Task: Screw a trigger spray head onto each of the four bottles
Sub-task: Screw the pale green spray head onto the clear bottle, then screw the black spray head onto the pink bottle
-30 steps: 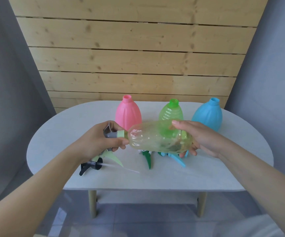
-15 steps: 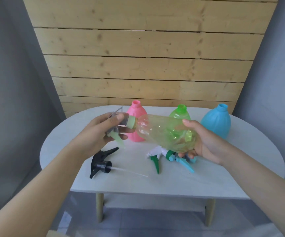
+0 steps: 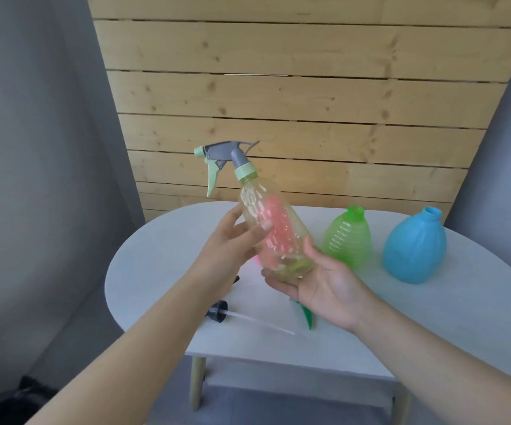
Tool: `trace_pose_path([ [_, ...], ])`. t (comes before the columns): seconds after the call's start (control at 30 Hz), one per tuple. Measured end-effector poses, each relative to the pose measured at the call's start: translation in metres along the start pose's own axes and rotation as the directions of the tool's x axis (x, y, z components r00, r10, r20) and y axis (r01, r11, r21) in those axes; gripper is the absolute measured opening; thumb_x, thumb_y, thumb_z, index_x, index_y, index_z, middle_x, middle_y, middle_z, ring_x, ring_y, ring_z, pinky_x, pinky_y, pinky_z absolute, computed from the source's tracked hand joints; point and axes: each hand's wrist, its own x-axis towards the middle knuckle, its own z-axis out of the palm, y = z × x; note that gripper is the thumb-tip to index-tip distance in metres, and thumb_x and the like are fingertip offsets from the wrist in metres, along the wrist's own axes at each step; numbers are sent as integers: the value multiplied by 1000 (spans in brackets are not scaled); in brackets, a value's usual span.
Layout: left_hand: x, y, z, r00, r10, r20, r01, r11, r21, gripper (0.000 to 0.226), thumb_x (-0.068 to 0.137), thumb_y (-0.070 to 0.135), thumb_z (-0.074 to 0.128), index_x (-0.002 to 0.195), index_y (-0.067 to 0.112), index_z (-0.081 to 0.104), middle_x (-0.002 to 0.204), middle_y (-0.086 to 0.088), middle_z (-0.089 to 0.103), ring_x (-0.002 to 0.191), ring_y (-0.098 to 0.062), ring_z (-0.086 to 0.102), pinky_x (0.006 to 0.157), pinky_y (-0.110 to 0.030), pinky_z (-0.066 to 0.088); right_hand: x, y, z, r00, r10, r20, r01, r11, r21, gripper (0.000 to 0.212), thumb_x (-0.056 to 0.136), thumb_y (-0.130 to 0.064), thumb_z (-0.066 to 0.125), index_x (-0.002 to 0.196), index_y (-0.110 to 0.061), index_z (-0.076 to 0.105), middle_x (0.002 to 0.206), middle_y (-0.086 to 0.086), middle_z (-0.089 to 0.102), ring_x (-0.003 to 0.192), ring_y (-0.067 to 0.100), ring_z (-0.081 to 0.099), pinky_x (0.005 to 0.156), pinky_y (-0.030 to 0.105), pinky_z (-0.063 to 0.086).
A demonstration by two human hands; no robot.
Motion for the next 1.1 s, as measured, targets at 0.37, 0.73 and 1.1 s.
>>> trace_pose_path([
  [0.37, 28, 2, -48, 943, 56, -328, 50, 951, 306, 69, 69, 37, 80, 126, 23, 45, 125, 4, 57, 109, -10, 57, 72, -24, 42, 40, 19, 17, 976, -102, -190, 7, 895, -446, 57, 84, -18, 64, 135, -15, 40, 124, 7, 58, 110, 17, 59, 86, 28, 53],
  [0.73, 50, -42, -88, 950, -4, -311, 118, 930, 348, 78, 79, 25, 74, 140, 30, 26, 131, 5, 44, 116, -14, 46, 85, -25, 40, 47, 34, 9, 937, -219, -271, -70, 644, -762, 24, 85, -11, 59, 106, -24, 57, 105, 4, 63, 95, 18, 65, 67, 19, 54],
  [1.1, 49, -50, -90, 942, 24, -334, 125, 900, 417, 86, 79, 30, 73, 145, 32, 17, 147, 5, 36, 130, -15, 37, 99, -33, 37, 45, 34, 5, 944, -184, -272, -126, 561, -818, 26, 81, -9, 59, 101, -24, 61, 90, -5, 62, 77, 11, 62, 74, 29, 55],
])
